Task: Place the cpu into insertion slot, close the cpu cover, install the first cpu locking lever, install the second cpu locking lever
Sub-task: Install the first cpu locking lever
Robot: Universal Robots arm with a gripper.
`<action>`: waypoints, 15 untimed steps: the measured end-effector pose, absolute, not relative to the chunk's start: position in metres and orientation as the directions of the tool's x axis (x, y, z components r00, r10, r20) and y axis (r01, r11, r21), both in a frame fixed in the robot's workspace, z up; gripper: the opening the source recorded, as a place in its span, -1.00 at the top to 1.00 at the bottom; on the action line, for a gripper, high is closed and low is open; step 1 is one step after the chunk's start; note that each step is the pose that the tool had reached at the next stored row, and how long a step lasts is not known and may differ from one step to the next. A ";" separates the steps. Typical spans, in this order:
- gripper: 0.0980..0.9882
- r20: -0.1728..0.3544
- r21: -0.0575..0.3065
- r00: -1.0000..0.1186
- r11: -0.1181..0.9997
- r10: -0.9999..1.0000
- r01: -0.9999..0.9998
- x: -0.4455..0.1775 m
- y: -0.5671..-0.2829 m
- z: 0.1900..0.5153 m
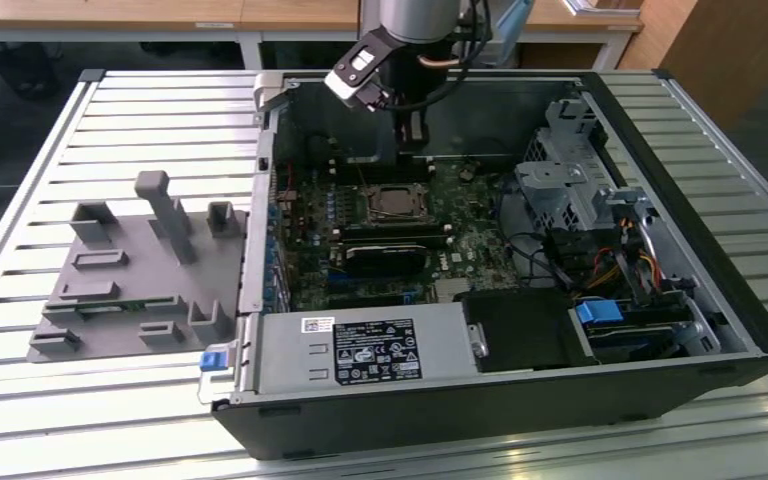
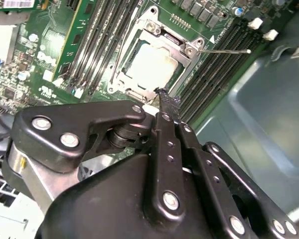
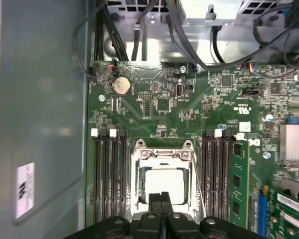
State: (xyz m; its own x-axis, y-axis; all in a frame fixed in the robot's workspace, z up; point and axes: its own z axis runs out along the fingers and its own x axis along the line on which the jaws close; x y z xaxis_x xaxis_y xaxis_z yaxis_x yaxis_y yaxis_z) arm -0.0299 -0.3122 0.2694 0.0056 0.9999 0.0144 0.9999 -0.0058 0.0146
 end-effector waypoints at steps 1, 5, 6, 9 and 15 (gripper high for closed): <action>0.98 0.014 0.015 0.006 -0.006 1.000 1.000 -0.030 -0.312 0.272; 0.98 0.015 0.015 0.005 -0.006 1.000 1.000 -0.030 -0.312 0.277; 0.98 0.015 0.015 0.005 -0.005 1.000 1.000 -0.030 -0.312 0.277; 0.98 0.014 0.015 -0.019 0.019 1.000 1.000 -0.030 -0.312 0.277; 0.98 0.014 0.015 -0.128 0.128 0.992 0.992 -0.030 -0.312 0.277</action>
State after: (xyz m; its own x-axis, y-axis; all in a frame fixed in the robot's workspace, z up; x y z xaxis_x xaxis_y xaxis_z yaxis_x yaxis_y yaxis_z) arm -0.0299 -0.3122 0.2767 -0.1284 0.9916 0.0143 0.9916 0.1282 0.0150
